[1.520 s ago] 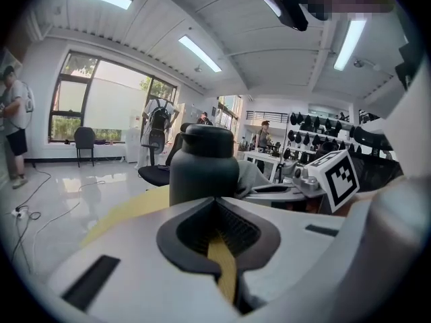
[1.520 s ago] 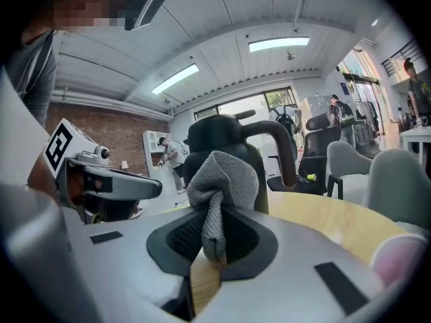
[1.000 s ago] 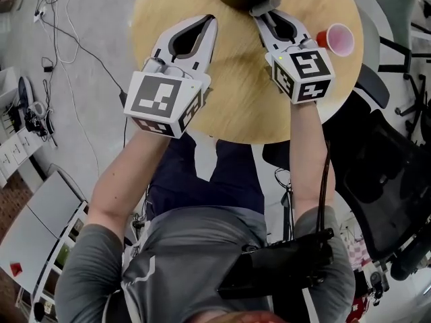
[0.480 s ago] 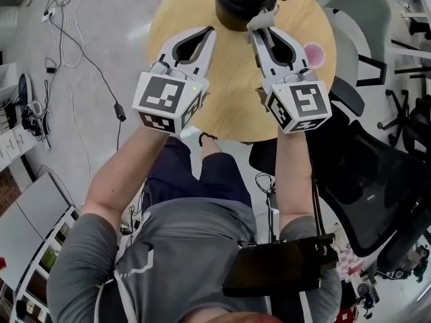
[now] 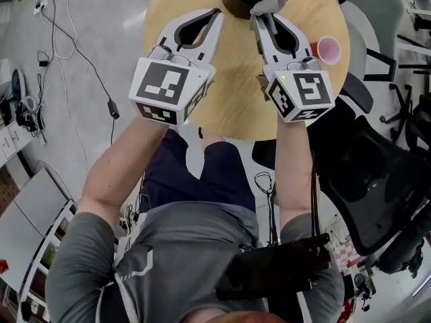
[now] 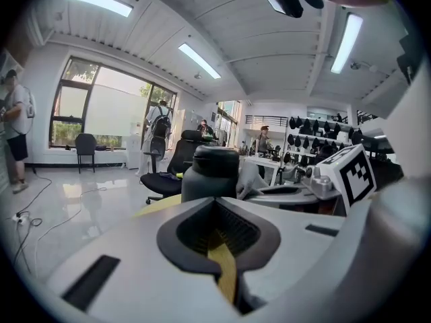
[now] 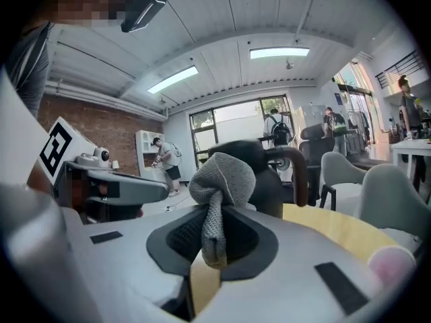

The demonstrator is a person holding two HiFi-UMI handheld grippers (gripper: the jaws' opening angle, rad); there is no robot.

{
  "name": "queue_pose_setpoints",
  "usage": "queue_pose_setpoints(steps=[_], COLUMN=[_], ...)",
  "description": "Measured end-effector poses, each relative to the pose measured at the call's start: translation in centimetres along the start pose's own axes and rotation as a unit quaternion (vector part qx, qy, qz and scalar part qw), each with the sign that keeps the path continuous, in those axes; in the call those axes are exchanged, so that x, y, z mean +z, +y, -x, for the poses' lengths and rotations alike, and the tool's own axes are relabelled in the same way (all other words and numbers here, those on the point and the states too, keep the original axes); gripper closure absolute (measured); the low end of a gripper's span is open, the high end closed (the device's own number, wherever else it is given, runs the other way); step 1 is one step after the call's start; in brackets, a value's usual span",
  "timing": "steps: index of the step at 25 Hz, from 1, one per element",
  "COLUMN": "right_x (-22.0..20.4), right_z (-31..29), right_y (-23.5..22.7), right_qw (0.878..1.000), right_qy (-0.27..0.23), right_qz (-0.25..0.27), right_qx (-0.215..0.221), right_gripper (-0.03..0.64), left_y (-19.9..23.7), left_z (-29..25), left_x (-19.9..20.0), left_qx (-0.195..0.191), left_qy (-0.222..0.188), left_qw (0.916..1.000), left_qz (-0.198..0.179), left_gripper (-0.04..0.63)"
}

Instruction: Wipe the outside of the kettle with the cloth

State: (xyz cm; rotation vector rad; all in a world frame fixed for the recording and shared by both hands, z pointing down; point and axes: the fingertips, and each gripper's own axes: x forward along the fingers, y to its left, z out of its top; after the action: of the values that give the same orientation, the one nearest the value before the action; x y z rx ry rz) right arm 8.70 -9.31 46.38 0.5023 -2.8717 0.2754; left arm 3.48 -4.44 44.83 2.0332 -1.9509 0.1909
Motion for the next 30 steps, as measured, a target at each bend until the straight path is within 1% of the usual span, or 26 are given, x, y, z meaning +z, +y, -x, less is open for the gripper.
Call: queue_pose_setpoints(steps=[4, 7, 12, 16, 19, 23, 26, 30], right_x=[-4.1, -6.7, -8.8, -9.4, -8.1, -3.0, 1.0, 4.2], right_z=[-1.0, -2.2, -3.0, -3.0, -2.9, -1.3, -0.8, -1.4], right_y=[-0.2, -0.6, -1.0, -0.9, -0.4, 0.9, 2.6, 3.7], right_qw=[1.0, 0.999, 0.998, 0.996, 0.996, 0.998, 0.997, 0.996], right_qy=[0.026, 0.049, 0.067, 0.085, 0.083, 0.031, -0.005, -0.02], right_qz=[-0.008, -0.001, 0.009, 0.009, -0.001, -0.019, -0.025, -0.019], right_qx=[-0.006, -0.008, -0.011, -0.023, -0.028, -0.052, -0.07, -0.086], right_gripper=[0.565, 0.565, 0.565, 0.565, 0.565, 0.565, 0.565, 0.565], left_y=[0.7, 1.2, 1.0, 1.1, 1.7, 2.2, 2.6, 2.9], left_z=[-0.5, -1.1, -1.8, -1.2, -0.5, 1.0, 2.3, 3.1], left_x=[-2.0, -3.4, -5.2, -5.1, -4.1, -1.6, 0.3, 3.1], left_qx=[-0.004, -0.005, -0.011, -0.015, -0.013, -0.019, -0.029, -0.053], left_qy=[0.009, 0.016, 0.025, 0.029, 0.034, 0.027, 0.025, 0.015], left_qw=[0.9999, 0.9999, 0.9996, 0.9994, 0.9993, 0.9993, 0.9991, 0.998], left_qz=[0.002, 0.005, 0.006, 0.005, -0.002, -0.014, -0.015, -0.031], left_gripper=[0.587, 0.587, 0.586, 0.586, 0.586, 0.586, 0.587, 0.586])
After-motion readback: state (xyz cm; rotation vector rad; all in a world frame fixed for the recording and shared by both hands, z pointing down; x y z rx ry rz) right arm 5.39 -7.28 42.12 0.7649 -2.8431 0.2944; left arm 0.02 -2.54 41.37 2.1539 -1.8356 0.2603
